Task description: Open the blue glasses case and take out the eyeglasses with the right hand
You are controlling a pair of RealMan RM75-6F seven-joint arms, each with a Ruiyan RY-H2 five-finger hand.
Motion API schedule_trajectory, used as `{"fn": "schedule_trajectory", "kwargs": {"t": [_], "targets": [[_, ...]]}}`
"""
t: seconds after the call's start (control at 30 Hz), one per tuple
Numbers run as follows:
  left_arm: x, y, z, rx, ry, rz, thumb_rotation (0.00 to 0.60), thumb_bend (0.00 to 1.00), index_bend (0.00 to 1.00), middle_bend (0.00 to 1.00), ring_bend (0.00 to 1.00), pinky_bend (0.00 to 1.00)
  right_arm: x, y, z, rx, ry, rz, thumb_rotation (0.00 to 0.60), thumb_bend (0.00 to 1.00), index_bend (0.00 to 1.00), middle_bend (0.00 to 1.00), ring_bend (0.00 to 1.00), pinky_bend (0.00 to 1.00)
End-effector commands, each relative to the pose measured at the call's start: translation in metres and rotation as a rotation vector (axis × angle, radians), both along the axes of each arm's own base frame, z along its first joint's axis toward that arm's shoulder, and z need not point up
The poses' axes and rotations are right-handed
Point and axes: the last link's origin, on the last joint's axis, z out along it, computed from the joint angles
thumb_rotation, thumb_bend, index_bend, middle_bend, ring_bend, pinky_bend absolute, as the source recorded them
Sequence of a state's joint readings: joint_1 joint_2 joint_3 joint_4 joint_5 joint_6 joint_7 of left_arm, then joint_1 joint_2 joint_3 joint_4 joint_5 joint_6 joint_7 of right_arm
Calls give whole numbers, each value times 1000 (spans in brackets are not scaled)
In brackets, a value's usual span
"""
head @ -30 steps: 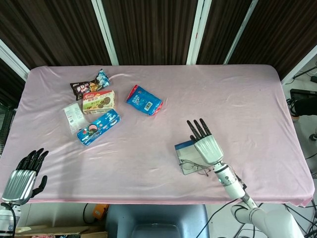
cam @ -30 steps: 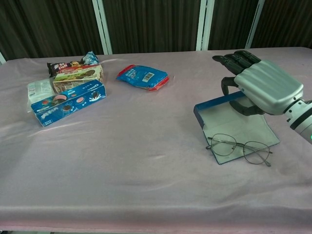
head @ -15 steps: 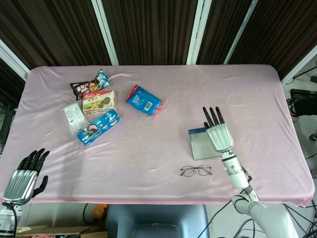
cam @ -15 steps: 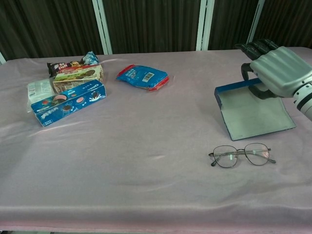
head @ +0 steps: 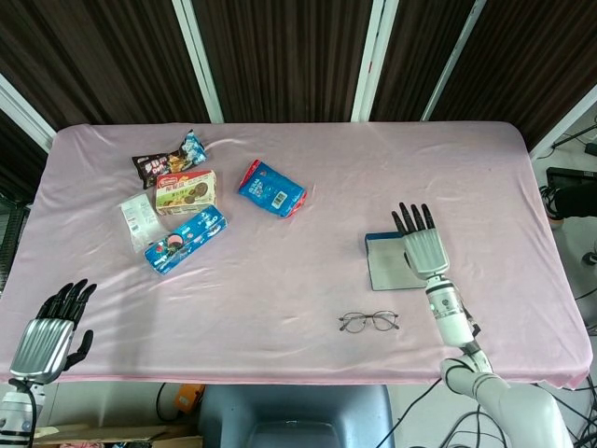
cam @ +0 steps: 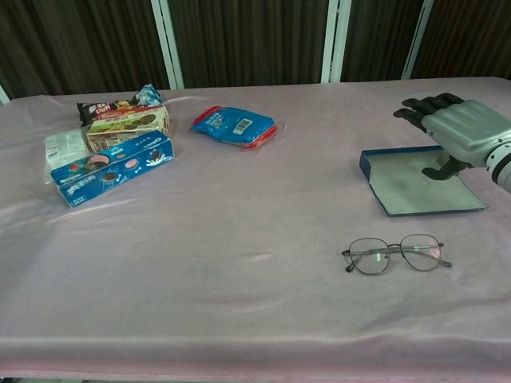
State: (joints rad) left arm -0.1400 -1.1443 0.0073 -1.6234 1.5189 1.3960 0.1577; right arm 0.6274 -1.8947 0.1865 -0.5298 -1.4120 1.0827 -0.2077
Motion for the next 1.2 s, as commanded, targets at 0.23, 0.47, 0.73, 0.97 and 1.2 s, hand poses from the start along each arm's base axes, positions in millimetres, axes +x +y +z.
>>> {"fn": "schedule_trajectory", "kwargs": {"t": [0.23, 0.47, 0.73, 0.97, 1.2], "targets": [[1, 0, -2, -3, 2, -1, 600, 463, 0, 29, 32, 170, 37, 58, 46, 178, -259, 155, 600, 388, 321, 0, 0, 0], [3, -4, -2, 2, 7, -15, 600, 462, 0, 30, 33, 173, 55, 95, 57, 348, -286, 113, 600, 389, 464, 0, 0, 0], [3, -6, 2, 10, -1, -20, 600, 462, 0, 30, 34, 174, 48, 105, 28, 475, -307, -5, 600, 450, 578, 0, 0, 0], [1, -6, 5, 16, -7, -17, 600, 482, 0, 30, 34, 173, 46, 106, 4, 514, -300, -17, 600, 494, 591, 0, 0, 0], [1, -6, 7, 22, -15, -17, 600, 482, 0, 29, 34, 174, 42, 107, 0, 517, -286, -27, 600, 498, 603, 0, 0, 0]]}}
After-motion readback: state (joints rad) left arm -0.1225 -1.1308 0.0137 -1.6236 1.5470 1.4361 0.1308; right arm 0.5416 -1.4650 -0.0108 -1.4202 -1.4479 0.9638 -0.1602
